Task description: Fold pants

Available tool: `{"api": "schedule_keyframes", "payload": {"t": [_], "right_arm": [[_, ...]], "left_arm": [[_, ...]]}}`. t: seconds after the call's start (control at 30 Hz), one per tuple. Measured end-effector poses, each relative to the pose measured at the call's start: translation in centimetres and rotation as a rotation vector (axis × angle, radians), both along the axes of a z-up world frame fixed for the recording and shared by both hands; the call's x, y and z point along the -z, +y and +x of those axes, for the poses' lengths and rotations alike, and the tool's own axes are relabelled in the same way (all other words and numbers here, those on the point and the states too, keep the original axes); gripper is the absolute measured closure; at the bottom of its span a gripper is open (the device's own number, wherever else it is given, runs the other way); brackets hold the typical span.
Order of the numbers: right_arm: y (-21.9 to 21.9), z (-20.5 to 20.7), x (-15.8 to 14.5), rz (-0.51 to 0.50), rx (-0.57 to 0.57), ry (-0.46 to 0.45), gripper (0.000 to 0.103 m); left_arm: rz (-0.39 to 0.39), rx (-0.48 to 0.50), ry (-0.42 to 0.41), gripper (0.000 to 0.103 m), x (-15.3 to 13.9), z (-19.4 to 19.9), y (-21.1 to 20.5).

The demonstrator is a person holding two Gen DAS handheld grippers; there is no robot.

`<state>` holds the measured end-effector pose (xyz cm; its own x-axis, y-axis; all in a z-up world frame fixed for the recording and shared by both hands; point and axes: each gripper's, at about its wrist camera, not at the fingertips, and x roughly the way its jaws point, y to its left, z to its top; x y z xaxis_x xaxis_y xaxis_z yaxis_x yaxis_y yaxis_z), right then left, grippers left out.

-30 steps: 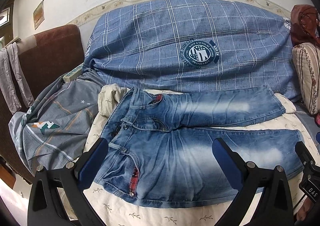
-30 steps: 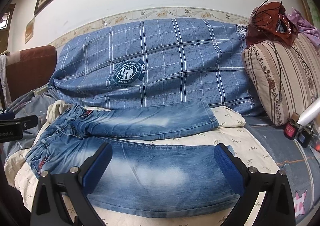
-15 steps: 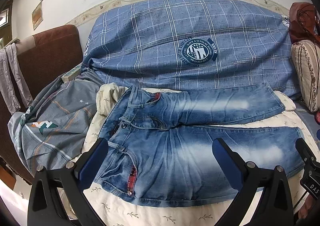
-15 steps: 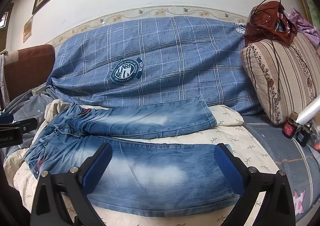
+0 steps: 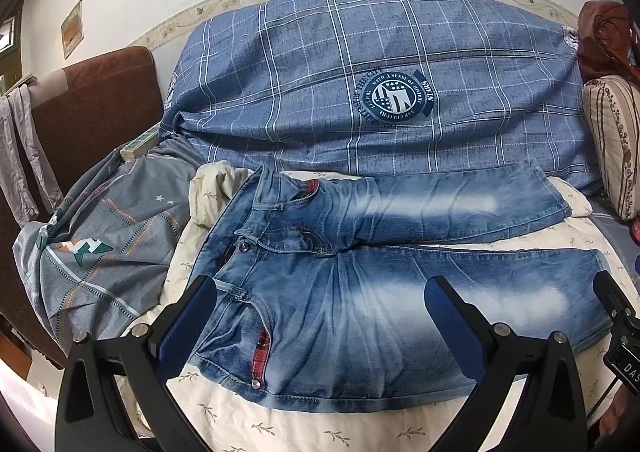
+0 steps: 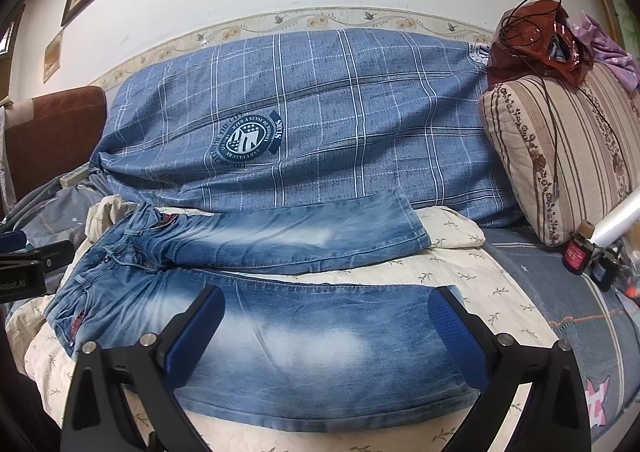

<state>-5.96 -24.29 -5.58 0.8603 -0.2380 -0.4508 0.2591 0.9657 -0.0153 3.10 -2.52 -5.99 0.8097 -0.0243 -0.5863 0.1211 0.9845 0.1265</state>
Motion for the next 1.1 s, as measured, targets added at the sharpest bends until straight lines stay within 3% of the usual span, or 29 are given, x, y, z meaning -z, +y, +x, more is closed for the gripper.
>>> {"api": "schedule_keyframes", "payload": {"t": [1.1], "right_arm": [[-0.07, 0.18, 0.2, -0.002, 0.01, 0.015, 0.0]], "left_arm": [[0.005, 0.003, 0.008, 0.0, 0.42, 0.44, 0.17]]}}
